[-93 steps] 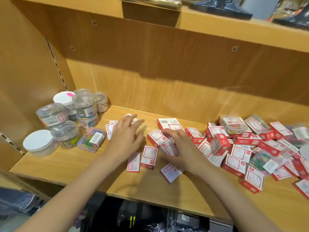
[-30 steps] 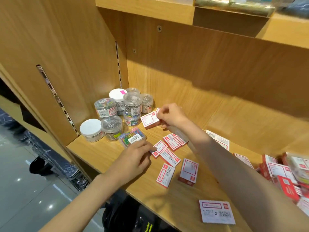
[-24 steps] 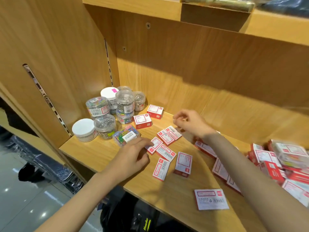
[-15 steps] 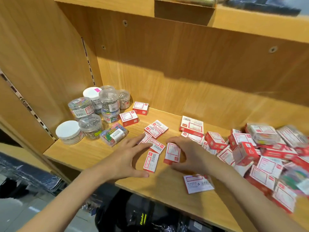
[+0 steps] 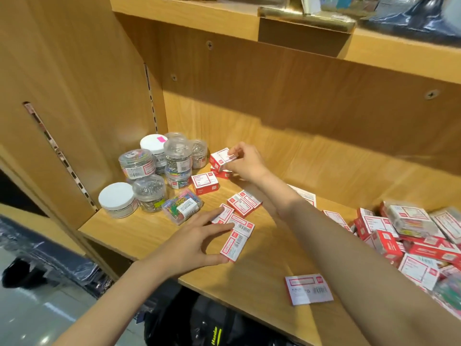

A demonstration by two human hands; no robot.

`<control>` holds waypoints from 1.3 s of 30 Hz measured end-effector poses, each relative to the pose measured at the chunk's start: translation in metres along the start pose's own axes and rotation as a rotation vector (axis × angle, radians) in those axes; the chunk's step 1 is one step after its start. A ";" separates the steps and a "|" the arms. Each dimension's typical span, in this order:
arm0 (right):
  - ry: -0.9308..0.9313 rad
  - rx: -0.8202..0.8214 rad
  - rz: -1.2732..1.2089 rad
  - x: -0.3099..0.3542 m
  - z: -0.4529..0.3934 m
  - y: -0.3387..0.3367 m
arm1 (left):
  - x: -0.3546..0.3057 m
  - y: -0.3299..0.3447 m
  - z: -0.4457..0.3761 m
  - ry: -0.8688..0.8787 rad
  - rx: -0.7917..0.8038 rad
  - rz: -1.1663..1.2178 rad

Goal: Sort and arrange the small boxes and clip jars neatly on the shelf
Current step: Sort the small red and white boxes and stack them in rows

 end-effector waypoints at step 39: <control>0.288 -0.533 0.525 -0.171 0.196 -0.202 | -0.077 0.047 -0.109 0.189 0.001 -0.004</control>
Point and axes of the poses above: each hand's wrist, its own z-axis away from the middle knuckle, its own y-axis out of the palm, x = y × z, the point moved 5 cm from there along -z, towards the middle knuckle, and after that the axes turned 11 degrees about y, right-handed, at the moved point
